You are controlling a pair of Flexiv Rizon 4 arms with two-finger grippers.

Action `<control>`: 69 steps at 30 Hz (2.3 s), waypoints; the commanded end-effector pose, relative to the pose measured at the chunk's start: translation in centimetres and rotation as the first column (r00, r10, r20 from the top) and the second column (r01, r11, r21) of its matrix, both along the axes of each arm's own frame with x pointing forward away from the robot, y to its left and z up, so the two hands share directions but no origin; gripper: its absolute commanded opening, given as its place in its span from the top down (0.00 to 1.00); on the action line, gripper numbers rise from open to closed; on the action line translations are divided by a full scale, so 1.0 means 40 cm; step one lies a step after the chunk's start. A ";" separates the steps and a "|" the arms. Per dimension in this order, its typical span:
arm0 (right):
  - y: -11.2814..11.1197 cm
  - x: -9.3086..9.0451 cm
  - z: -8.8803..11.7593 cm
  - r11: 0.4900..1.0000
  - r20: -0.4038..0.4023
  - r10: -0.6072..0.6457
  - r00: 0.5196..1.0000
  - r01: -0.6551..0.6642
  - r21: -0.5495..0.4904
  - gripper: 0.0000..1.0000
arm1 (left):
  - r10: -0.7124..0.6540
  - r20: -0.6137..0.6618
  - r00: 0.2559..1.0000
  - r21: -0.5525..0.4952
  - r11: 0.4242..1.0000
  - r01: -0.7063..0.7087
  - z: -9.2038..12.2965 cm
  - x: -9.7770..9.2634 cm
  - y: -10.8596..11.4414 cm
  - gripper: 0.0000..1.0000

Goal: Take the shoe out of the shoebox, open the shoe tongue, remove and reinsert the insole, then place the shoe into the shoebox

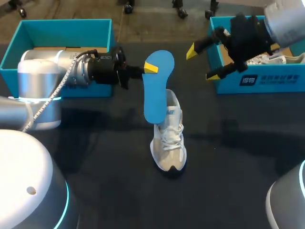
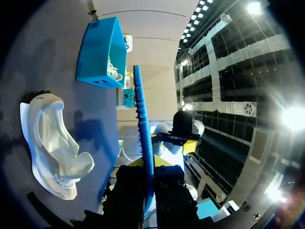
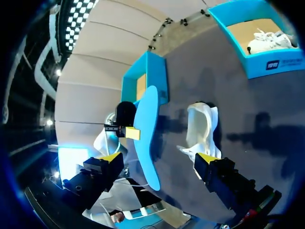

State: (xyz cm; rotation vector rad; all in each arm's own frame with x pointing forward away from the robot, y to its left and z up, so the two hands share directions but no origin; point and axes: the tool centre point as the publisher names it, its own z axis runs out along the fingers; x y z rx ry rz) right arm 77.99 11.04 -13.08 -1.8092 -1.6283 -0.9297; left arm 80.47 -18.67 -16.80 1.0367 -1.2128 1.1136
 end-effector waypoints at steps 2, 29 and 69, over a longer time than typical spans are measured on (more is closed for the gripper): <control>-0.003 -0.001 -0.038 0.928 0.058 0.002 0.998 -0.024 0.373 0.00 | 0.001 0.001 1.000 0.002 1.000 -0.001 0.000 -0.001 0.000 1.00; -0.031 0.025 -0.074 0.864 0.076 -0.010 0.997 -0.030 0.503 0.00 | 0.070 0.474 0.878 -0.104 0.994 -0.024 0.052 0.053 0.024 1.00; -0.031 0.025 -0.074 0.864 0.076 -0.010 0.997 -0.030 0.503 0.00 | 0.259 0.786 -0.562 -0.163 0.963 0.216 0.135 0.115 0.005 1.00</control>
